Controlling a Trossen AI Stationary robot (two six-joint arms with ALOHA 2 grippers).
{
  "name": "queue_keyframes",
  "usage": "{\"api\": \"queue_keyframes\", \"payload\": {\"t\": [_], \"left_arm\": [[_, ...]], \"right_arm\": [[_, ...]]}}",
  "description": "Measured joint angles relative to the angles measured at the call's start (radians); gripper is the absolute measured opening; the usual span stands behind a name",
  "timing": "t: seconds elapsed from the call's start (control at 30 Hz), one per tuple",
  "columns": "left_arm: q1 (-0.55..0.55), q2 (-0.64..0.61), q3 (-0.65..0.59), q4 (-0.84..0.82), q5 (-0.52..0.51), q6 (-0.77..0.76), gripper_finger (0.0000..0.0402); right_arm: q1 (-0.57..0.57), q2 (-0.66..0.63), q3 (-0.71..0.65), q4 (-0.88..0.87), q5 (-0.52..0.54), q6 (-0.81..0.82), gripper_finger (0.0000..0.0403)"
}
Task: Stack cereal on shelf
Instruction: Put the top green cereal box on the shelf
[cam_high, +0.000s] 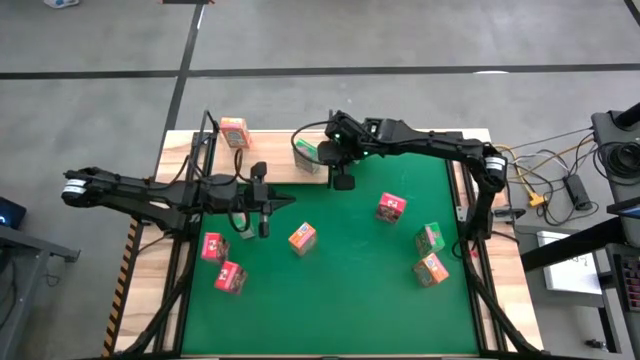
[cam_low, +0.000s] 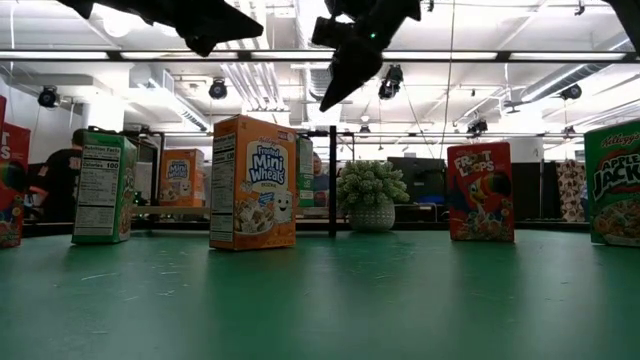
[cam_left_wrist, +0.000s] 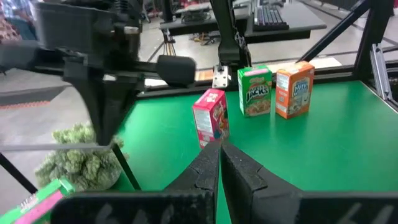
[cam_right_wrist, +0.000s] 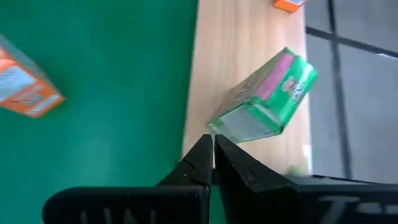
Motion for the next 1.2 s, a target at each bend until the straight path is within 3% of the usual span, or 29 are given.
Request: {"api": "queue_keyframes", "payload": {"t": [0.23, 0.43, 0.8, 1.03, 1.2], "left_arm": [[0.005, 0.003, 0.024, 0.036, 0.000, 0.052, 0.0000], [0.043, 0.005, 0.148, -0.126, 0.000, 0.125, 0.0000], [0.103, 0.013, 0.203, -0.230, 0.000, 0.157, 0.0000], [0.103, 0.038, 0.229, -0.232, 0.000, 0.159, 0.0000], [0.103, 0.039, 0.230, -0.248, 0.000, 0.162, 0.0000]], "right_arm": [[0.015, -0.028, -0.006, -0.050, -0.024, 0.036, 0.0009], [0.022, -0.080, -0.055, -0.031, -0.026, 0.026, 0.0009], [0.021, -0.242, -0.369, 0.317, -0.095, 0.040, 0.0009], [0.021, -0.315, -0.496, 0.493, -0.098, 0.061, 0.0009], [0.021, -0.330, -0.516, 0.528, -0.075, 0.109, 0.0009]]}}
